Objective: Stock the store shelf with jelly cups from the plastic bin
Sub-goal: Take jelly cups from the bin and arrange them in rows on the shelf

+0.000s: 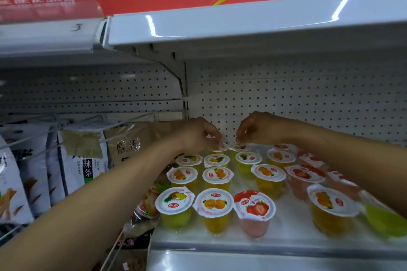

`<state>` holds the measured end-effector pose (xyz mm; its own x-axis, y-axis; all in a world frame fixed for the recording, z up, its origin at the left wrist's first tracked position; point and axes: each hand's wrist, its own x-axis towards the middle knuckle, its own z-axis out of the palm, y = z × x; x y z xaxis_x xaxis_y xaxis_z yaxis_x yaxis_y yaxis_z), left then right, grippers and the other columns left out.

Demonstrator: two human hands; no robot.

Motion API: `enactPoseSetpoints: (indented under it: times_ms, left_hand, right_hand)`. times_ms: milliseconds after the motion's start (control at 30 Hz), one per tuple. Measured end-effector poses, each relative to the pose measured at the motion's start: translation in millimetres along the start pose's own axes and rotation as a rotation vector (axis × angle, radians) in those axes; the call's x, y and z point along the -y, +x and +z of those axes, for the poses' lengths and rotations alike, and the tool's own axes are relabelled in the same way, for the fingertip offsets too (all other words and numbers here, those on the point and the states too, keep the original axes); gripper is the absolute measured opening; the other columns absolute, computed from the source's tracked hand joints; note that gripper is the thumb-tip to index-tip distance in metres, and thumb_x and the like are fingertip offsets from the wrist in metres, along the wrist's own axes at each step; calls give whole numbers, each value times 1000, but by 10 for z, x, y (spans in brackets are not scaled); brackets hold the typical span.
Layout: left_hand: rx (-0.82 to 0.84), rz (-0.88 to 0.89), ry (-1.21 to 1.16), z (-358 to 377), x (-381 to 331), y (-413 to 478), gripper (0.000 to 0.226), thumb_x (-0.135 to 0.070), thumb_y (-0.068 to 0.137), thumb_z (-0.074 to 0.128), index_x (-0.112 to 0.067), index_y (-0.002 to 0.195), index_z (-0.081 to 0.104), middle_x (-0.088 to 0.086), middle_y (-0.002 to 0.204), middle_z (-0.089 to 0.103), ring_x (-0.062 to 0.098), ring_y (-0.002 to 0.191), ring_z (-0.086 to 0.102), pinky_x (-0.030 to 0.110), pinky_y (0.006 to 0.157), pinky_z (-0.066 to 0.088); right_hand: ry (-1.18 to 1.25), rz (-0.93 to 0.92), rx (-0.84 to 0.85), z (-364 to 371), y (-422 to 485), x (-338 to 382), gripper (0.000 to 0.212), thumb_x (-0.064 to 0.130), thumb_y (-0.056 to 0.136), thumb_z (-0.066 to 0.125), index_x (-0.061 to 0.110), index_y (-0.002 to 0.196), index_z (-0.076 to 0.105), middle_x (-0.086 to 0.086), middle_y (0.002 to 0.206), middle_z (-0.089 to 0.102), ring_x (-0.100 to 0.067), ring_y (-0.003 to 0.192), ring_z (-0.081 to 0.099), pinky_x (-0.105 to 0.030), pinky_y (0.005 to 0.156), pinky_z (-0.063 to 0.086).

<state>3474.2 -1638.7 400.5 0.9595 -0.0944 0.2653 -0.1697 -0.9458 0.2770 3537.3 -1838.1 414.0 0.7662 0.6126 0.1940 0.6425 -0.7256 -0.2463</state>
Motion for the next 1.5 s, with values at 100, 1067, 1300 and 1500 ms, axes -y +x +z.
enactPoseSetpoints:
  times_ms: [100, 1067, 1300, 1500]
  left_hand:
    - [86, 52, -121, -98, -21, -234, 24, -40, 86, 71, -29, 107, 76, -17, 108, 71, -4, 94, 64, 16, 84, 53]
    - [127, 75, -76, 29, -71, -395, 24, -18, 91, 67, -18, 115, 72, -9, 117, 69, 1, 100, 62, 15, 89, 48]
    - [128, 128, -219, -147, -146, -667, 18, -33, 86, 73, -26, 102, 76, -15, 104, 73, -2, 97, 65, 11, 83, 48]
    - [201, 113, -134, -106, -195, -751, 28, -35, 79, 78, -30, 107, 74, -18, 102, 70, -4, 93, 61, 6, 73, 44]
  right_hand:
    - [3, -7, 110, -103, -241, 36, 25, 49, 80, 69, 31, 96, 75, 16, 98, 70, -3, 90, 63, -26, 86, 52]
    - [-101, 77, -5, 89, -576, 205, 48, 63, 79, 63, 34, 118, 64, 10, 114, 63, -11, 94, 61, -32, 85, 52]
    - [-195, 99, 314, -229, -896, 216, 60, 47, 73, 77, 36, 128, 55, 10, 120, 58, -14, 110, 58, -34, 98, 49]
    - [-199, 28, 206, -93, -929, 247, 46, 37, 72, 81, 34, 115, 63, 10, 109, 57, -12, 99, 59, -34, 89, 54]
